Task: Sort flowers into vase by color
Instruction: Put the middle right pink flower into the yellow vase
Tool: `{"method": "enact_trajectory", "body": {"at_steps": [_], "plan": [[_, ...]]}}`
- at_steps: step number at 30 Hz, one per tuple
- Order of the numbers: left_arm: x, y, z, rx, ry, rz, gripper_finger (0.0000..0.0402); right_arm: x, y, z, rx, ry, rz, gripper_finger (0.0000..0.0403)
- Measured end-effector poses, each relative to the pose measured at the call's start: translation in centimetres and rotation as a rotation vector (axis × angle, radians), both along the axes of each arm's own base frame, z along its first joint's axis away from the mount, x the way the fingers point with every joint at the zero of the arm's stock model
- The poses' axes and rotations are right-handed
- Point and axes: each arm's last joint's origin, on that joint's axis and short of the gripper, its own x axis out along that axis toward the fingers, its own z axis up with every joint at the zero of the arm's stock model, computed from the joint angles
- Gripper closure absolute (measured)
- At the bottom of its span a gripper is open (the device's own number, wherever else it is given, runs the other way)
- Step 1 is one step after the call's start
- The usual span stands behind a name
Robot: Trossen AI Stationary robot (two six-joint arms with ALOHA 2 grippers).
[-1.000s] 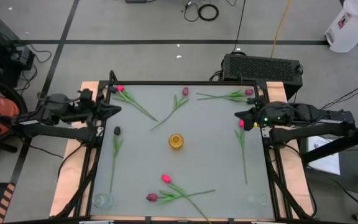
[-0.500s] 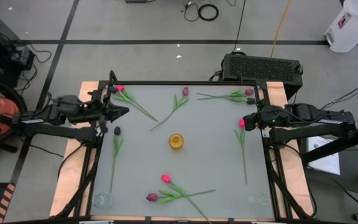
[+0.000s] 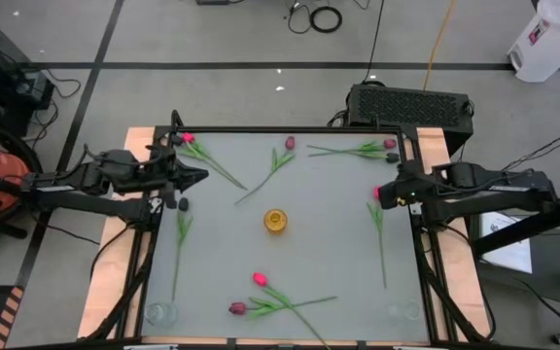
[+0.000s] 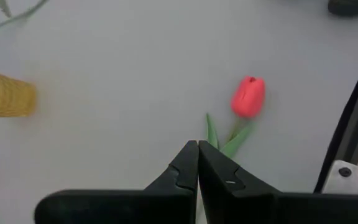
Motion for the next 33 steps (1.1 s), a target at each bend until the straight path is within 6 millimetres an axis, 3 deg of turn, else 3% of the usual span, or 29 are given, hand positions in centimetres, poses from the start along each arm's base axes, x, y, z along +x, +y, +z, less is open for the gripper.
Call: {"method": "enact_trajectory", "body": {"at_steps": [6,19,33], "plan": [[0.0,0.0,0.0,0.007,0.001,-0.001,0.0375,0.9,0.1,-0.5,0.035,0.052,0.014,0.0388],[0.0,0.0,0.0,0.006,0.001,-0.001,0.0375,1.6,0.1,-1.1,0.035,0.141,0.012,0.0288],[0.0,0.0,0.0,0.005,0.001,-0.004,0.0375,2.1,0.0,-1.5,0.013,0.182,-0.011,0.0277]]}}
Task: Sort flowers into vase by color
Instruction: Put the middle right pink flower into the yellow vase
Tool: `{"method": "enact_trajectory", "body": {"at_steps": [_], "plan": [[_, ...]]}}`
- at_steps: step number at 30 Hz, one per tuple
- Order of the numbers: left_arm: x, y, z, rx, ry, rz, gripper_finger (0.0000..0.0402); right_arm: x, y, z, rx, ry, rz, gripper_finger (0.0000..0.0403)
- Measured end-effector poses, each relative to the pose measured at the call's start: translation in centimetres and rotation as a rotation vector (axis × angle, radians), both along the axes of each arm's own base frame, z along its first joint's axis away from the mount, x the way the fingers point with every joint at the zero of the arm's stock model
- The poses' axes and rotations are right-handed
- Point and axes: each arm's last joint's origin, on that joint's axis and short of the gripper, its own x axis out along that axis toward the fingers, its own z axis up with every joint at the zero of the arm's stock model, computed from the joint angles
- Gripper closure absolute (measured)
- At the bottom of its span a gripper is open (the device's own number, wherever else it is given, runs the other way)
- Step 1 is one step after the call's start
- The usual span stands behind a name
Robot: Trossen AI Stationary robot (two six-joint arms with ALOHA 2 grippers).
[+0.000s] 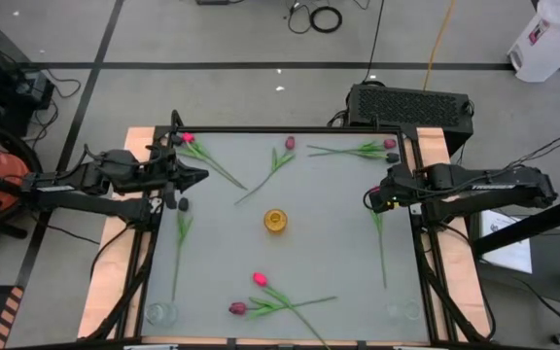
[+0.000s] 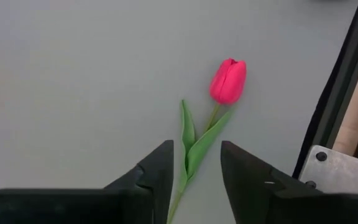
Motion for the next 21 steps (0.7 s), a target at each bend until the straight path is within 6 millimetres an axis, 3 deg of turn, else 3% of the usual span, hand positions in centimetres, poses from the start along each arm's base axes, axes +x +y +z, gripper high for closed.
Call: {"method": "enact_trajectory", "body": {"at_steps": [21], "plan": [[0.0,-0.01,0.0,0.0,0.0,-0.003,0.0375,0.27,0.02,0.06,0.01,-0.029,0.001,0.0277]]}}
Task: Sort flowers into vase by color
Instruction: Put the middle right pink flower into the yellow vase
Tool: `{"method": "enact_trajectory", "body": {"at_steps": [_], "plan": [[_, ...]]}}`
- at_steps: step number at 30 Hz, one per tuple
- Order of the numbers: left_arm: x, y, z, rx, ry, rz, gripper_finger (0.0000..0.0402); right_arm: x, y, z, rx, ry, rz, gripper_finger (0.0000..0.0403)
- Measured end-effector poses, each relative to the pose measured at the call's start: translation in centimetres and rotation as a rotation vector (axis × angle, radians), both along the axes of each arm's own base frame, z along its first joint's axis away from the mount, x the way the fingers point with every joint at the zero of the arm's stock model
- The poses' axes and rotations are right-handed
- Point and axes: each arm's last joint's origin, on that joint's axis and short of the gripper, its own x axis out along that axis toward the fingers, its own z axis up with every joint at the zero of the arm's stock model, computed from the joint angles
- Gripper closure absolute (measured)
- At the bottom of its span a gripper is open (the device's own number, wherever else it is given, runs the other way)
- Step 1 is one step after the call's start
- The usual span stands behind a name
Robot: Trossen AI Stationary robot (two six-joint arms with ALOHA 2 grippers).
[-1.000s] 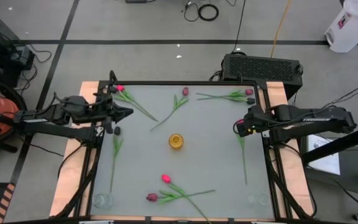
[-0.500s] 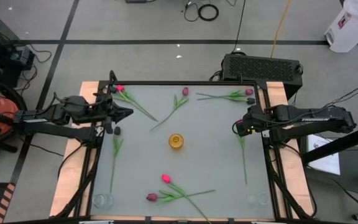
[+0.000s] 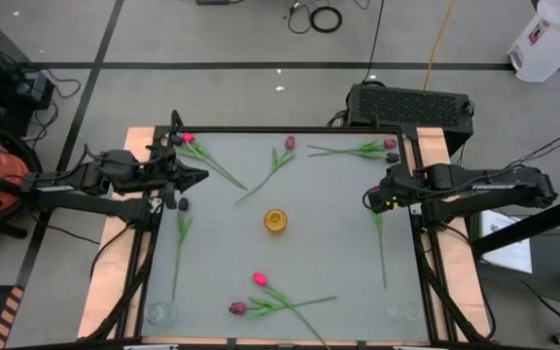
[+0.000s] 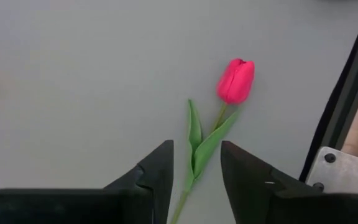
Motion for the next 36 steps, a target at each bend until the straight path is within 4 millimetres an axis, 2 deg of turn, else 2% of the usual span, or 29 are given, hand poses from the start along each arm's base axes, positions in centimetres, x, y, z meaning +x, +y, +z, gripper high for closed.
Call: {"method": "enact_trajectory", "body": {"at_steps": [18,36], "plan": [[0.0,0.0,0.0,0.0,0.0,0.001,0.0375,0.57,-0.02,0.18,-0.003,-0.065,-0.01,0.0277],[0.0,0.0,-0.01,-0.001,0.001,0.002,0.0375,0.83,-0.06,-0.57,-0.008,0.041,-0.023,0.0277]]}}
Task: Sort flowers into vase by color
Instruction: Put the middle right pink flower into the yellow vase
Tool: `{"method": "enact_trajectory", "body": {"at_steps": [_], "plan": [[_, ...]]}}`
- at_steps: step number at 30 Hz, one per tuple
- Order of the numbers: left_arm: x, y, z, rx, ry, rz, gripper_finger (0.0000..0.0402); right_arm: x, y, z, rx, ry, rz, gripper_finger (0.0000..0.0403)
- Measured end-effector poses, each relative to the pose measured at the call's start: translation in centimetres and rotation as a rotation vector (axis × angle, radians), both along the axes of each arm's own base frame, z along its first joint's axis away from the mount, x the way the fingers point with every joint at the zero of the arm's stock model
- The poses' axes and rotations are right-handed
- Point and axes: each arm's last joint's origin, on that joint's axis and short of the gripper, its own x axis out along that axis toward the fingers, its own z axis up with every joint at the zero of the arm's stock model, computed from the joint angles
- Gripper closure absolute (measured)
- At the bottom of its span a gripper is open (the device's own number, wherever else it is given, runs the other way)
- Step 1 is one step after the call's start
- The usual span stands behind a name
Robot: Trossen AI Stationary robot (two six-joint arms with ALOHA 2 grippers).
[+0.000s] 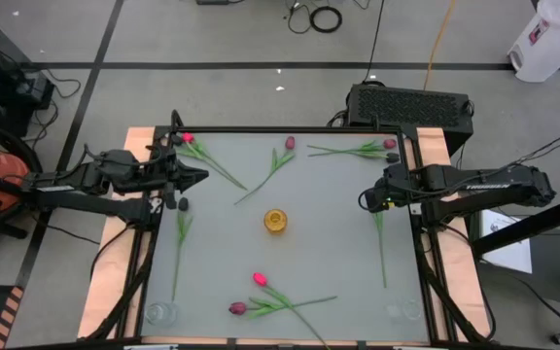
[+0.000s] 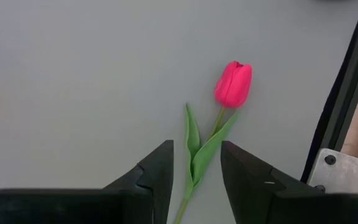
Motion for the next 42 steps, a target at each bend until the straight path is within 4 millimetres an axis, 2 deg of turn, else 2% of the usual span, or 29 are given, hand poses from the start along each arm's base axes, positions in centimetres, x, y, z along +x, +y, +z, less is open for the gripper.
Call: {"method": "enact_trajectory", "body": {"at_steps": [12,19,32,36,42], "plan": [[0.0,0.0,0.0,0.0,0.0,0.0,0.0375,-0.6,0.0,-0.5,0.011,0.122,0.011,0.0277],[0.0,0.0,0.0,0.0,0.0,0.0,0.0375,-0.7,0.1,-2.2,0.019,0.138,-0.008,0.0277],[0.0,0.0,0.0,0.0,0.0,0.0,0.0375,-0.8,-0.2,-2.2,-0.015,0.143,-0.019,0.0277],[0.0,0.0,0.0,0.0,0.0,0.0,0.0375,-0.5,-0.2,-2.2,0.003,0.104,-0.014,0.0277],[0.0,0.0,0.0,0.0,0.0,0.0,0.0375,1.0,-0.2,-1.9,0.013,-0.043,0.065,0.0277]]}}
